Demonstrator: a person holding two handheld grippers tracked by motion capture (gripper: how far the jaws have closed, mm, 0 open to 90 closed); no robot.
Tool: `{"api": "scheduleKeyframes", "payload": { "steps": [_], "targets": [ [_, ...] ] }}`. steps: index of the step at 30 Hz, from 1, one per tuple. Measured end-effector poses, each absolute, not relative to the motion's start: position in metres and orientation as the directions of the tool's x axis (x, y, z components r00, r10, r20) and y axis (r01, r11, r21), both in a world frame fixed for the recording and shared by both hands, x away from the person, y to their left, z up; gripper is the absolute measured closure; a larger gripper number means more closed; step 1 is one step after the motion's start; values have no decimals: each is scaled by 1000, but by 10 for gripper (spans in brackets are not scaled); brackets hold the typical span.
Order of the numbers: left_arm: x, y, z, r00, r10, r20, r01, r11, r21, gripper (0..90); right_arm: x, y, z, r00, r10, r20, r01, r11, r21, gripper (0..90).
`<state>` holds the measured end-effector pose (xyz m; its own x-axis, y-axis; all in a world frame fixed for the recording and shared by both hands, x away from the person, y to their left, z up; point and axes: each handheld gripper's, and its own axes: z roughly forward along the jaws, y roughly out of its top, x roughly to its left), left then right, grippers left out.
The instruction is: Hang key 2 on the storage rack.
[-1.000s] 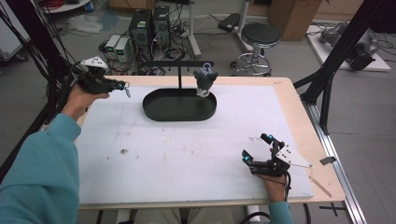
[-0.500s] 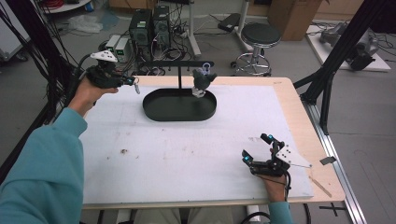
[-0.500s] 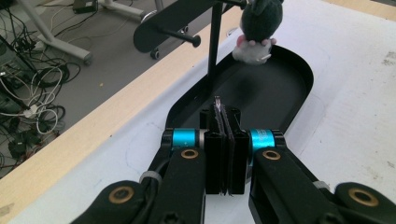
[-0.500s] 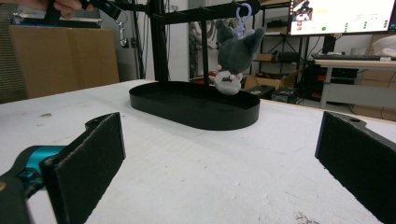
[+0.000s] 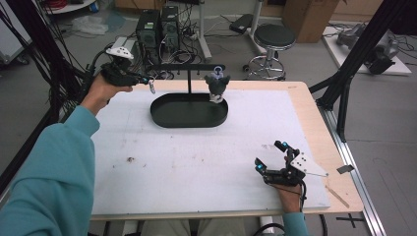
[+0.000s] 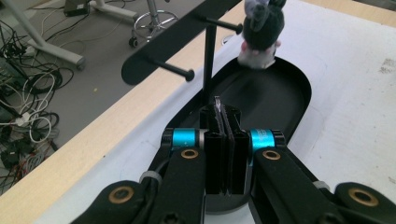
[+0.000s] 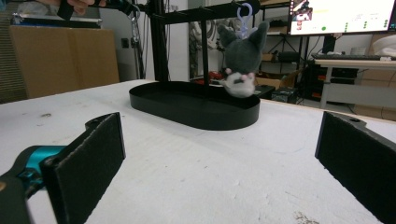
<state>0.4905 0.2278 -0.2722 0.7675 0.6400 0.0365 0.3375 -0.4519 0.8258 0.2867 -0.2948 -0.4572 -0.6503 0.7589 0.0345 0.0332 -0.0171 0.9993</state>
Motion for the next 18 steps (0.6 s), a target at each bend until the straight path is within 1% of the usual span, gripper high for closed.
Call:
{"api": "scheduleKeyframes", "payload": {
  "steps": [18],
  "targets": [
    [502, 214, -262, 767, 640, 41, 332, -452, 828, 882, 287, -295, -457, -651, 758, 35, 34, -17, 999, 8]
  ]
}}
